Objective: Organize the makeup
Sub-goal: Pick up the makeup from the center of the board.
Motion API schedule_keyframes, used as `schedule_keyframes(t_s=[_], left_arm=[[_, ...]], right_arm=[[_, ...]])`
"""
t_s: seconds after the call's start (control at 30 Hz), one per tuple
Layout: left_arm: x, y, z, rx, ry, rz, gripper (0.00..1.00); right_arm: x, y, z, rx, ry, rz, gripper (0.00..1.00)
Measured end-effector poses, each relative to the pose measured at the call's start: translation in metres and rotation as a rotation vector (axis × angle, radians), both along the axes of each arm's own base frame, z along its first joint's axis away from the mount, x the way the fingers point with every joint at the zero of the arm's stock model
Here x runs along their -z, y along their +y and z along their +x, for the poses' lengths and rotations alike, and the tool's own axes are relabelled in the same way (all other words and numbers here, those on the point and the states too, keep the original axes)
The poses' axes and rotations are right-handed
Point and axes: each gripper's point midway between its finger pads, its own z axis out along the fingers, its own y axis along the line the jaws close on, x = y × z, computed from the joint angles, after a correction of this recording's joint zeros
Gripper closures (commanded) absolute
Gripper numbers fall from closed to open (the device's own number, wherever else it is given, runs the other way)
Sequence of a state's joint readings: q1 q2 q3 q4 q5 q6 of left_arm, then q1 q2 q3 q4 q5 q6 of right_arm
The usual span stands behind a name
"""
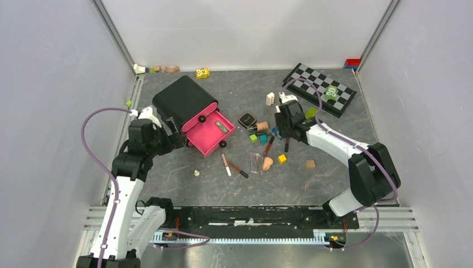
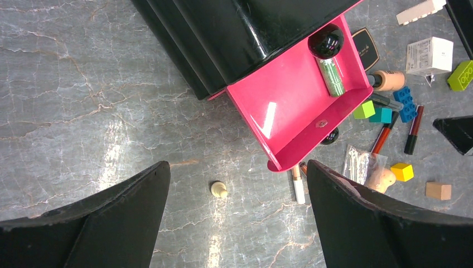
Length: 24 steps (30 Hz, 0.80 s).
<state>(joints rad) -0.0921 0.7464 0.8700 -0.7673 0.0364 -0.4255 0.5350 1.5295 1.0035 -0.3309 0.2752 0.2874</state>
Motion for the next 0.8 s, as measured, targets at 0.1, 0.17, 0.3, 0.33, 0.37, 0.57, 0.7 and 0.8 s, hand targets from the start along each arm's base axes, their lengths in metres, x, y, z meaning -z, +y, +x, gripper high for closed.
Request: schedule_keyframes(t_s=[0.1, 0.17, 0.3, 0.33, 0.37, 0.57, 0.7, 0.8], left_arm=[[0.0, 0.0, 0.0, 0.0, 0.0, 0.0, 0.02], [0.0, 0.0, 0.0, 0.0, 0.0, 0.0, 0.02], [0.0, 0.0, 0.0, 0.001, 0.0, 0.0, 0.02], [0.0, 0.0, 0.0, 0.0, 0.0, 0.0, 0.02], [0.0, 0.0, 0.0, 0.0, 0.0, 0.0, 0.02], [0.0, 0.0, 0.0, 0.0, 0.0, 0.0, 0.02], [0.0, 0.0, 0.0, 0.0, 0.001, 0.0, 0.02], [0.001, 0.0, 0.0, 0.0, 0.004, 0.0, 0.02]], right_arm=[[0.027, -0.033, -0.012, 0.084, 0.072, -0.023, 0.43], [0.037, -0.038, -0.019, 0.099, 0.096, -0.025, 0.43], [0.05, -0.041, -0.029, 0.11, 0.128, -0.017, 0.43], [0.052, -0.041, -0.03, 0.111, 0.133, -0.012, 0.44], [0.054, -0.042, -0.031, 0.113, 0.137, -0.005, 0.45], [0.062, -0.042, -0.028, 0.127, 0.149, 0.023, 0.52], [0.07, -0.04, -0.027, 0.126, 0.164, 0.03, 0.55], [0.077, -0.04, -0.026, 0.125, 0.176, 0.029, 0.6]])
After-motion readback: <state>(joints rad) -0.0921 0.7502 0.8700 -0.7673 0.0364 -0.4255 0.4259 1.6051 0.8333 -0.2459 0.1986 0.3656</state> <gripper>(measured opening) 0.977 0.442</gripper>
